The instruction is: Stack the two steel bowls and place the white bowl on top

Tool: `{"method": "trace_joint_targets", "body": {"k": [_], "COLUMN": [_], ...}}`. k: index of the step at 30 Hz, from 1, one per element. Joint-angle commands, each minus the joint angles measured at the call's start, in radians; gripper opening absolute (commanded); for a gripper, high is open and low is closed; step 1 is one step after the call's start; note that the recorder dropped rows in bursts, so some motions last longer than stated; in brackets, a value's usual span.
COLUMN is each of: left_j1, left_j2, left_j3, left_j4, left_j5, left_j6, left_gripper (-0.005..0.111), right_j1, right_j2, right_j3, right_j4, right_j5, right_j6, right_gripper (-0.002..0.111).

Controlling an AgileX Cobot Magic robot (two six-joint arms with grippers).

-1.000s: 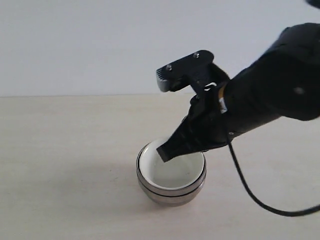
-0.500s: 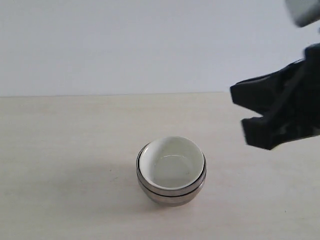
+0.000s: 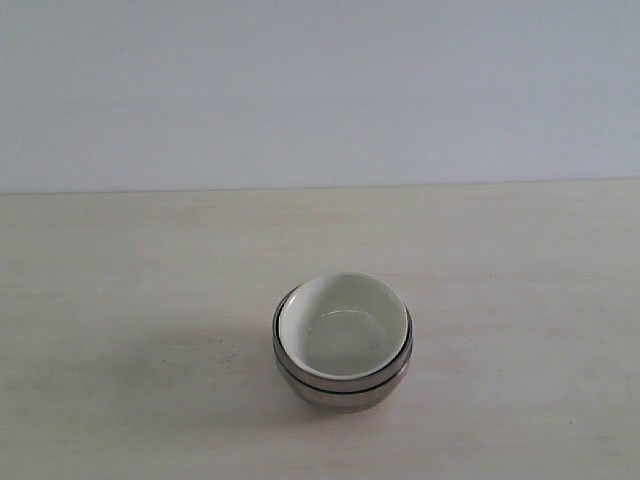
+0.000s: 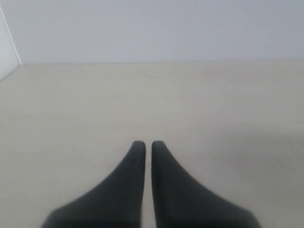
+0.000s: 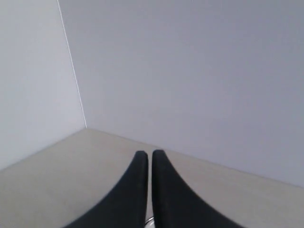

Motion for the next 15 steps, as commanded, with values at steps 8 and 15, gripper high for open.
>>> {"method": "trace_joint_targets", "body": {"k": [8,15], "left_j1": [0.003,0.003], "left_j2": [-0.004,-0.004], "left_j3": [0.004,0.004], "left_j4": [-0.007,-0.007], "left_j5": [-0.002,-0.002], "left_j6": [0.003,0.003], "left_gripper": [0.004,0.004], "right_j1": [-0.001,-0.003], "right_j2": [-0.161,-0.161], "right_j3": [0.002,0.002], "right_j4": [0.001,0.001], "right_j5": [0.014,0.017], "right_j6": [0.003,0.003], "right_gripper": [0.0,0.0]}}
